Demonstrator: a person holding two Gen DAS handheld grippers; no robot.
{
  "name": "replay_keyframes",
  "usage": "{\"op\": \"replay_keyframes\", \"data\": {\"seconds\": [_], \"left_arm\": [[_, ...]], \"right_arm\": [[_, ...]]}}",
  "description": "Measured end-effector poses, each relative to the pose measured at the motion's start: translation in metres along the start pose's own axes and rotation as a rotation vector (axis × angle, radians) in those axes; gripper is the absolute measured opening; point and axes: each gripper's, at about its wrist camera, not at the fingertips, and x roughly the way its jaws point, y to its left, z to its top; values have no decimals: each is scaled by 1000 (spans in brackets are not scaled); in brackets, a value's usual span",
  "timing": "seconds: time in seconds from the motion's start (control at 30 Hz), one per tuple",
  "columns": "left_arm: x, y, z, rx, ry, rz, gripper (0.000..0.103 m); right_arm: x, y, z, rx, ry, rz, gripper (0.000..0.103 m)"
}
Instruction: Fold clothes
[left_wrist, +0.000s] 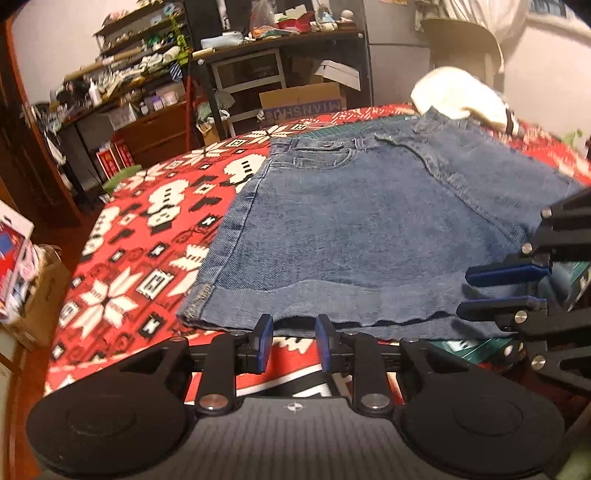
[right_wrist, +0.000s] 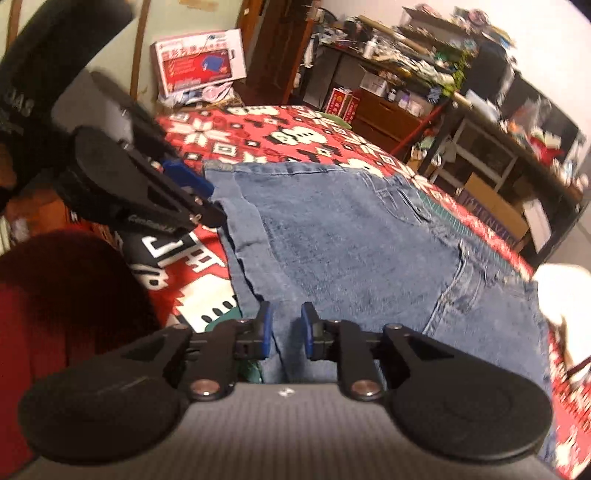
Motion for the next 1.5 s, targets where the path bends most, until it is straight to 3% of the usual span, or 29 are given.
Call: {"op": "replay_keyframes", "data": {"seconds": [0.23,0.67,1.0,1.3,1.33,1.37,1.4,1.5], "left_arm": [[6,-12,1,137,-10,64,25],[8,-12,-1,164,-4,48,25],[15,-13,-5,243,-1,105,24],[24,-21,3,298,-33,107,24],[25,-23,5,301,-37,97,19],[26,-24,5,306,-38,86,7],[26,-25,6,311,-36,79,4],[22,-22,5,309,-41,74,4]], "right_arm": [[13,16,5,-118,11,-37,21],[5,13,-7,-153,37,-81,23],[8,18,-9,-197,15,-115,27],[8,11,-6,-147,16,-96,14],[9,11,-5,-142,20,-92,11],[9,10,-5,-134,25,-84,8],[9,9,-6,-121,28,-74,4],[3,5,-4,-63,27,-35,2]]}}
